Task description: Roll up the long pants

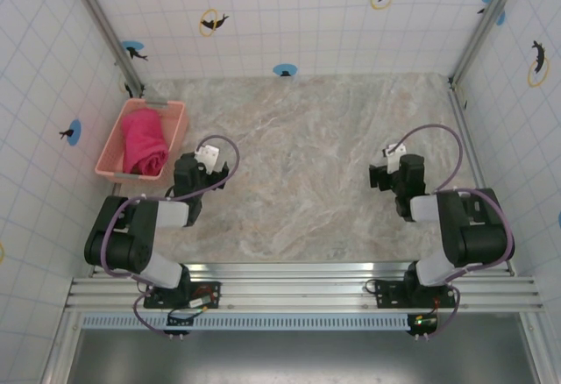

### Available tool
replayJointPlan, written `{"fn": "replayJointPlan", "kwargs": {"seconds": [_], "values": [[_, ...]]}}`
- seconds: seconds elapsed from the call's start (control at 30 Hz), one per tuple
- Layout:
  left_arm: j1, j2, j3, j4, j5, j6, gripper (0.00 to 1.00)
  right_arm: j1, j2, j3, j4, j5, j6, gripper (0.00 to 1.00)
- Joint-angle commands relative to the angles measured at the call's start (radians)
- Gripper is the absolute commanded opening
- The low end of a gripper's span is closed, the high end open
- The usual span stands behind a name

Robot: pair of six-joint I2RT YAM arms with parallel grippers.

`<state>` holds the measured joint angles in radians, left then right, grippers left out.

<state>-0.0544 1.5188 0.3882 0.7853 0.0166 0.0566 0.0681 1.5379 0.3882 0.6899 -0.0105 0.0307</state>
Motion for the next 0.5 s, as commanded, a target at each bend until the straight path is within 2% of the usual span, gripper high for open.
{"fn": "replayJointPlan", "kwargs": {"seconds": [0.0,0.07,0.1,0.17,0.47], "values": [[0.004,-0.003,0.017,0.039,-0.008,0.025,0.97,0.021,-0.004,-0.011,0.211,0.11,0.007,0.97],[0.005,-0.005,0.016,0.037,-0.01,0.026,0.98,0.035,-0.028,0.027,0.092,0.1,-0.016,0.97],[0.004,-0.003,0.017,0.041,-0.01,0.026,0.97,0.048,-0.016,0.017,0.138,0.127,-0.02,0.97],[0.004,-0.002,0.016,0.04,-0.01,0.025,0.98,0.054,-0.024,0.024,0.108,0.14,-0.022,0.97],[0.004,-0.002,0.019,0.035,-0.006,0.025,0.97,0.05,-0.021,0.026,0.109,0.134,-0.02,0.97]]}}
